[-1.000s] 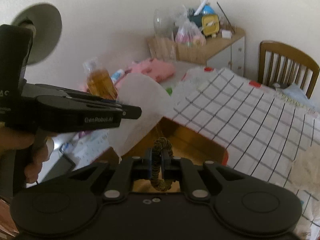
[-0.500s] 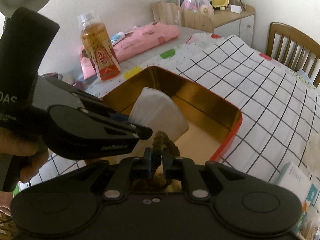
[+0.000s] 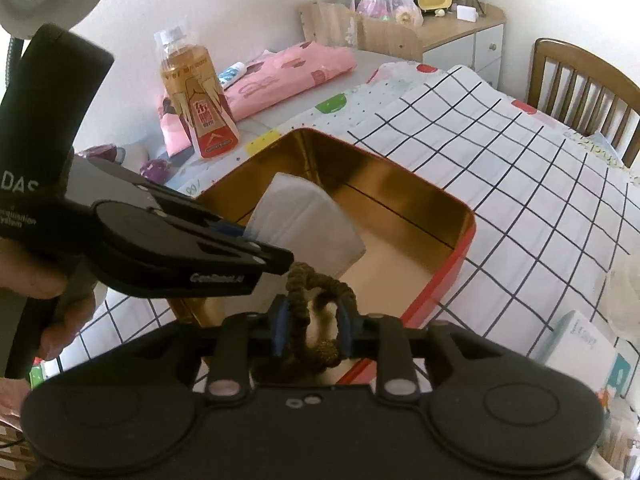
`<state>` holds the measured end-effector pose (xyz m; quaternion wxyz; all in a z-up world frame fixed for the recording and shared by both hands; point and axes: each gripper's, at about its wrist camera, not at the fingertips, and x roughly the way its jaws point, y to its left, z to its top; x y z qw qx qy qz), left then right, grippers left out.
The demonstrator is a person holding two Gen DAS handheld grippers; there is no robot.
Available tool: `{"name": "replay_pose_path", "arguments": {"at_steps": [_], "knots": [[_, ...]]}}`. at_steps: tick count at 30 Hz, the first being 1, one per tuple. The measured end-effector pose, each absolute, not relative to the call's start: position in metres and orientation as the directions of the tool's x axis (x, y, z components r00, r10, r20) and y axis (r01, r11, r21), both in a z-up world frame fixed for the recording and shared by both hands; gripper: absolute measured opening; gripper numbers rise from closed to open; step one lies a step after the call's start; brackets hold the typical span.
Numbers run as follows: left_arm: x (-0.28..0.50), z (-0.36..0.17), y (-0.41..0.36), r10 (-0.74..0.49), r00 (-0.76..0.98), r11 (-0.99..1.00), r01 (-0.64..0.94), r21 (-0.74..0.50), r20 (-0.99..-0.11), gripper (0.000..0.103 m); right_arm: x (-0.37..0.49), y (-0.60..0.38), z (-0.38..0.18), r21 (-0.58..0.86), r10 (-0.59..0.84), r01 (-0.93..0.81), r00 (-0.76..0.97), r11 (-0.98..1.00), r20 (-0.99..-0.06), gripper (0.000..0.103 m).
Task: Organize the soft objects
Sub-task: 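Open both grippers to drop the bracelet and tissue into the tin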
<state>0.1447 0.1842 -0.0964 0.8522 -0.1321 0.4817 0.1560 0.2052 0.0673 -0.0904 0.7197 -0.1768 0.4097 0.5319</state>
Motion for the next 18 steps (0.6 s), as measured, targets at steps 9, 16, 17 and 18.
{"name": "replay_pose_path", "arguments": {"at_steps": [9, 16, 17, 18], "knots": [[0.129, -0.070, 0.180, 0.182, 0.548, 0.915, -0.397, -0.063, -0.817, 0.069, 0.201, 0.049, -0.066, 0.182, 0.654, -0.903, 0.132, 0.390, -0.745, 0.038], [0.113, -0.046, 0.167, 0.196, 0.597, 0.927, -0.372, -0.052, -0.778, 0.069, 0.191, 0.023, -0.040, 0.164, 0.673, -0.894, 0.182, 0.417, -0.717, 0.046], [0.110, -0.042, 0.165, 0.196, 0.605, 0.929, -0.367, -0.052, -0.772, 0.069, 0.189, 0.019, -0.037, 0.163, 0.676, -0.892, 0.190, 0.422, -0.712, 0.049], [0.107, -0.039, 0.163, 0.195, 0.613, 0.931, -0.361, -0.052, -0.765, 0.069, 0.188, 0.015, -0.033, 0.162, 0.677, -0.888, 0.198, 0.430, -0.709, 0.050]]}}
